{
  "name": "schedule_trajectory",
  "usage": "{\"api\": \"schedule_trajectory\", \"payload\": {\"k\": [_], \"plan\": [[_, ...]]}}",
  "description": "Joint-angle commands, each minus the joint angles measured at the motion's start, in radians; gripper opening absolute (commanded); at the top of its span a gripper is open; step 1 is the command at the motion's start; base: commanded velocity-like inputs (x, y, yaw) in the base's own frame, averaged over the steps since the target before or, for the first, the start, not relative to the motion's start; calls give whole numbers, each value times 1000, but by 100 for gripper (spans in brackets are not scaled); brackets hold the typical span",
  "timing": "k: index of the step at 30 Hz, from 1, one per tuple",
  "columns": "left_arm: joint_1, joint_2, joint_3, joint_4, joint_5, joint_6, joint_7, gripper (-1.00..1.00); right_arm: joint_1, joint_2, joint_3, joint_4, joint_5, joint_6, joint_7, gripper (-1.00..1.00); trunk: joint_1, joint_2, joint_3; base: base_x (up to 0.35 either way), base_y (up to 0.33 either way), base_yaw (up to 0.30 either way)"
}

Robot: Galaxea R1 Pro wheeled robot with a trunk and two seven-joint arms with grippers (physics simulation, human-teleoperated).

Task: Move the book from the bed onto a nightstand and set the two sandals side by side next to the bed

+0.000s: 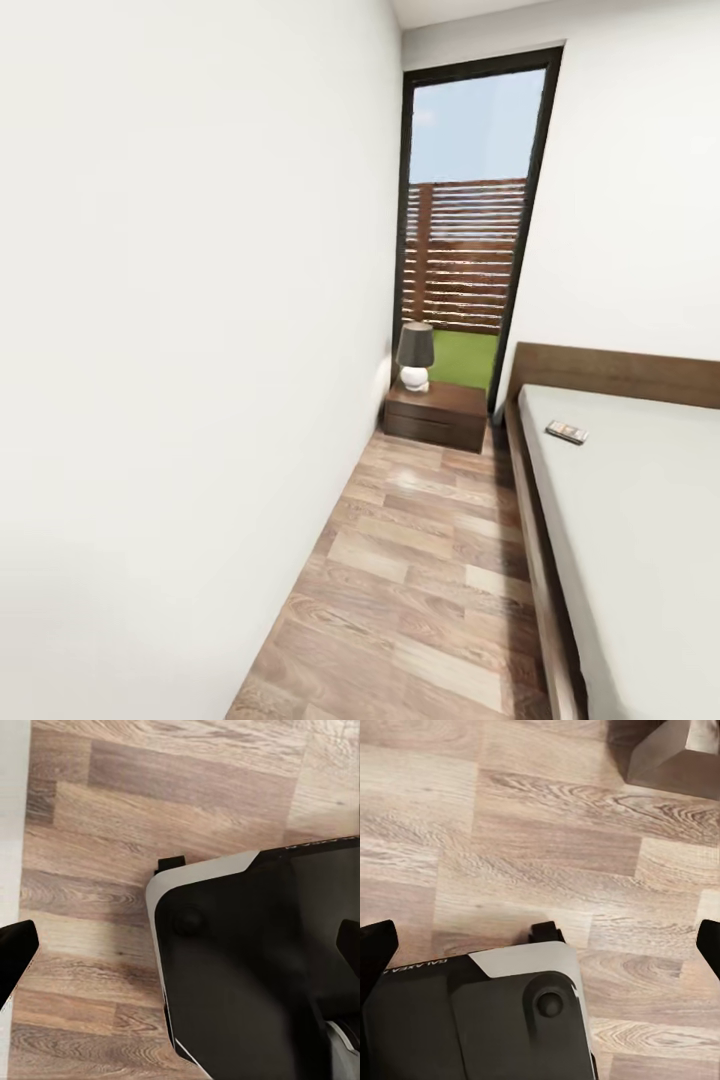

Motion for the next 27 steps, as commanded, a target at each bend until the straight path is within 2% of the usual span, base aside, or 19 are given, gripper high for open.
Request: {"api": "schedule_trajectory", "payload": {"k": [1,7,18,27], "plan": [[0,0,-9,1,10,-3,-3,100,0,1,-5,-2,-7,4,-4,100,1,-1,0,344,14,0],[0,-1,-9,1,10,-3,-3,100,0,1,-4,-3,-7,4,-4,100,1,-1,0,346,7,-78],[0,-2,-10,1,10,-2,-4,100,0,2,-3,-3,-8,5,-1,100,1,-1,0,348,2,-215],[0,-3,-11,1,9,1,-5,100,0,3,-3,-3,-7,5,0,100,1,-1,0,348,0,-54]]}}
